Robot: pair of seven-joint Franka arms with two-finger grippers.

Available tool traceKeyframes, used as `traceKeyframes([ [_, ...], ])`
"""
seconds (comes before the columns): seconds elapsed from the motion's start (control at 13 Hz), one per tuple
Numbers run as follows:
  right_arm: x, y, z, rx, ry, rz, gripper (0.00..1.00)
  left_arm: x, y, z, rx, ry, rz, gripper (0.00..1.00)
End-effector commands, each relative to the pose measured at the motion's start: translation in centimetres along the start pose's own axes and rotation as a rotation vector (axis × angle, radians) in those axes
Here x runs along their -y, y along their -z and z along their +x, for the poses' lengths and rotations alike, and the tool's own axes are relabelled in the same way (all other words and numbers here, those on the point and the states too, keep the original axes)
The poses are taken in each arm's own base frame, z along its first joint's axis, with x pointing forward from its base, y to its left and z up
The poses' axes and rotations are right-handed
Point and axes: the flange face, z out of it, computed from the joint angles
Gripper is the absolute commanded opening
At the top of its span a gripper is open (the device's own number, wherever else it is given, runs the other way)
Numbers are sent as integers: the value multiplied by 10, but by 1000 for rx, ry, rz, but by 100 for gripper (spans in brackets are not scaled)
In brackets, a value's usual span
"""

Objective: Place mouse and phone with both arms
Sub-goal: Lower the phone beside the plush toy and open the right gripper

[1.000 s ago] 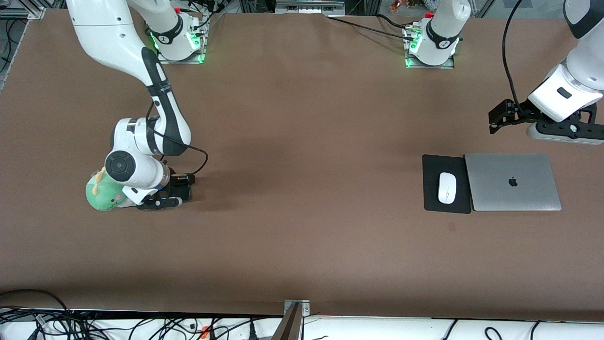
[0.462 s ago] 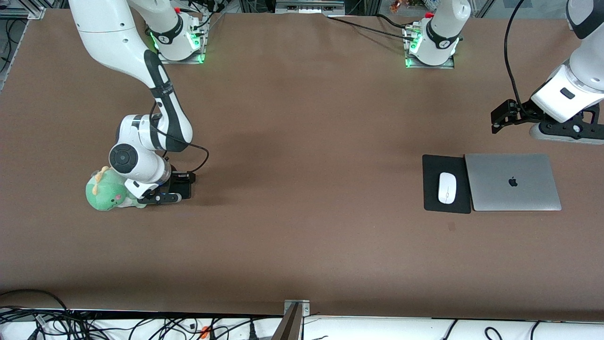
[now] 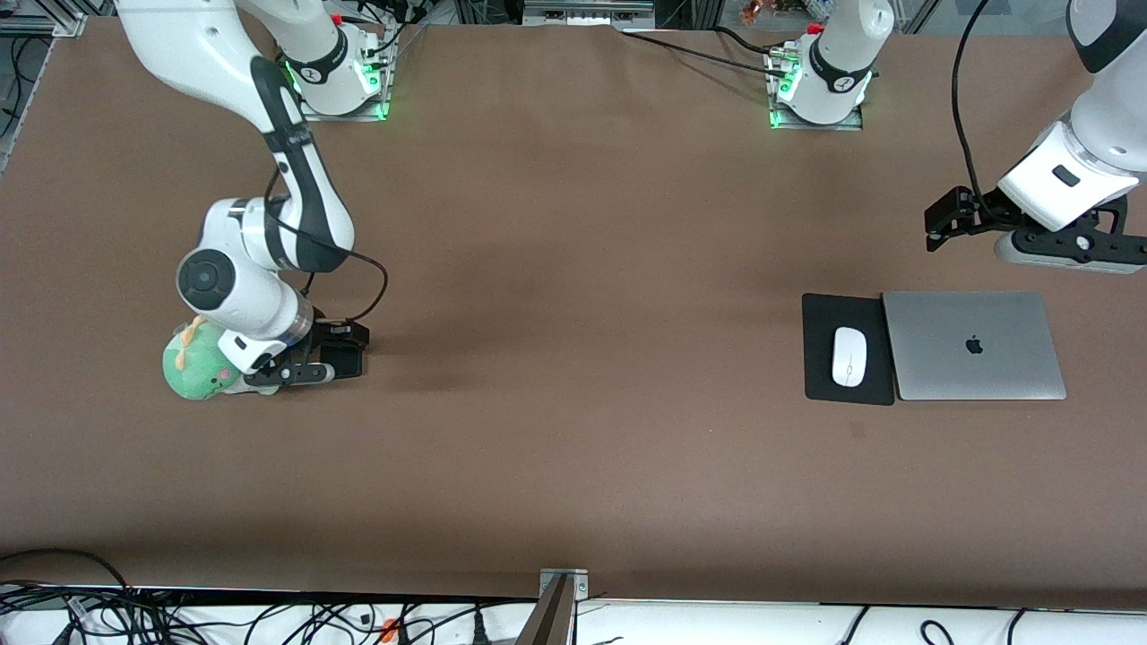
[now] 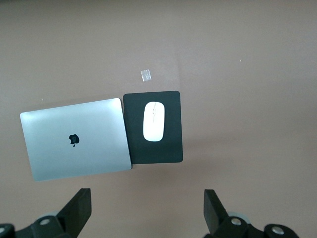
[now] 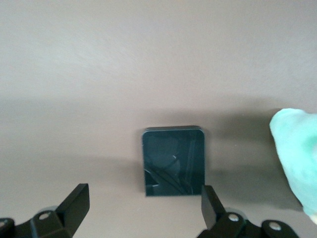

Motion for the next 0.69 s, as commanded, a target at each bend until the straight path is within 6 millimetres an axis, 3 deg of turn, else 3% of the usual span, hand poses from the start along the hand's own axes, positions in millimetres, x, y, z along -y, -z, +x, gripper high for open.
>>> traceKeyframes([
  [0.0,5,73,-16,-6,-3,67,100,-5,6,-6,7,-8,-9,100],
  [0.31,7,159,-26,31,-13,101,100,-9,8,-4,11,-8,-9,100],
  [0.62,8,201,-33,38,8,102,100,-3,8,-5,19,-2,-9,100],
])
